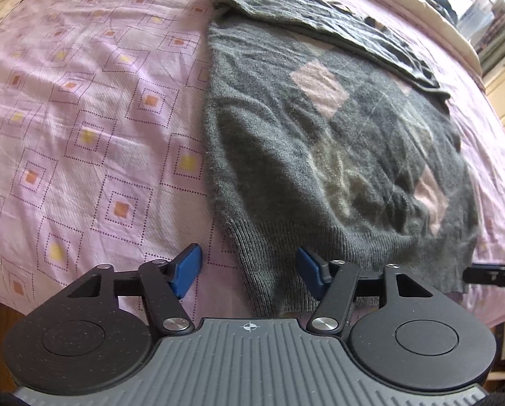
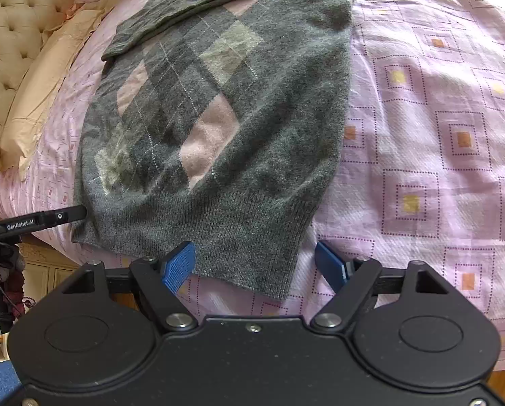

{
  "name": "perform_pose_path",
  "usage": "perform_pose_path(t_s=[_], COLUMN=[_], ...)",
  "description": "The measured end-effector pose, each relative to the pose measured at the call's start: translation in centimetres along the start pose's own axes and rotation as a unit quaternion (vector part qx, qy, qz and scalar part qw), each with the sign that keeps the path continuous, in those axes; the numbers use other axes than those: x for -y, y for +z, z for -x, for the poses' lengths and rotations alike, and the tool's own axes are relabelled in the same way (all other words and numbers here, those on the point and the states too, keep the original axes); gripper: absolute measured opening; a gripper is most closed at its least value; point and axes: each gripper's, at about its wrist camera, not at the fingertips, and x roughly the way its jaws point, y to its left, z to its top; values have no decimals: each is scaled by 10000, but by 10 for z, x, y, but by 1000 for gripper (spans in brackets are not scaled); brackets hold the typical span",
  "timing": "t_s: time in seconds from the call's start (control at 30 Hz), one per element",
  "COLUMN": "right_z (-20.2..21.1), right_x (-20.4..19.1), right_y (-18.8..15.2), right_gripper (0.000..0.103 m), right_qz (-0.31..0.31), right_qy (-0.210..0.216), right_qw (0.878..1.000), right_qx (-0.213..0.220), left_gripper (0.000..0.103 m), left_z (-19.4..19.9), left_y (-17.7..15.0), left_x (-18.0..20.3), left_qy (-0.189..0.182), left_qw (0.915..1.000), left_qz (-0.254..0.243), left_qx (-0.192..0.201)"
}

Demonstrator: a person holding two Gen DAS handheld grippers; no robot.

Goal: Fold small clothes
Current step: 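Move both tools to the sweater hem, then grasp the ribbed hem with the left tool while the right tool grasps it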

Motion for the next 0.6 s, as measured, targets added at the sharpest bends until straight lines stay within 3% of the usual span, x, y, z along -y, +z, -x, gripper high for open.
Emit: perform_pose_path(t_s=[0.1, 0.27, 0.37, 0.4, 0.43, 0.5, 0.53, 0.6], right_z=[0, -3, -4, -4, -3, -3, -4, -3], right_x=[-1, -2, -3, -3, -3, -1, -1, -1], right_y=[0, -1, 0, 1, 1, 2, 3, 2], right_gripper=[83, 86, 86, 84, 77, 53, 16, 11], right_qz=[18, -39, -74, -95, -115, -153, -185, -170], right_qy=[-9, 21, 16, 10, -4, -13, -42, -15], right_qw=[10000, 10000, 9999, 9999, 9999, 9999, 9998, 9998], right_qx=[10, 75, 103, 105, 112, 79, -5, -100], left_gripper=[51, 50, 34, 21, 15, 14, 14, 10], left_z=[-1, -7, -16, -16, -17, -17, -16, -9], left_y=[1, 10, 17, 19, 20, 19, 17, 14], left_x=[-5, 10, 22, 26, 29, 28, 26, 21], left_qy=[-38, -164, -361, -297, -254, -264, -317, -350], left_qw=[9997, 9998, 9989, 9989, 9988, 9990, 9991, 9992], left_qz=[251, -98, -203, -284, -332, -238, -144, -29], left_qx=[74, -16, -199, -219, -254, -279, -261, -212])
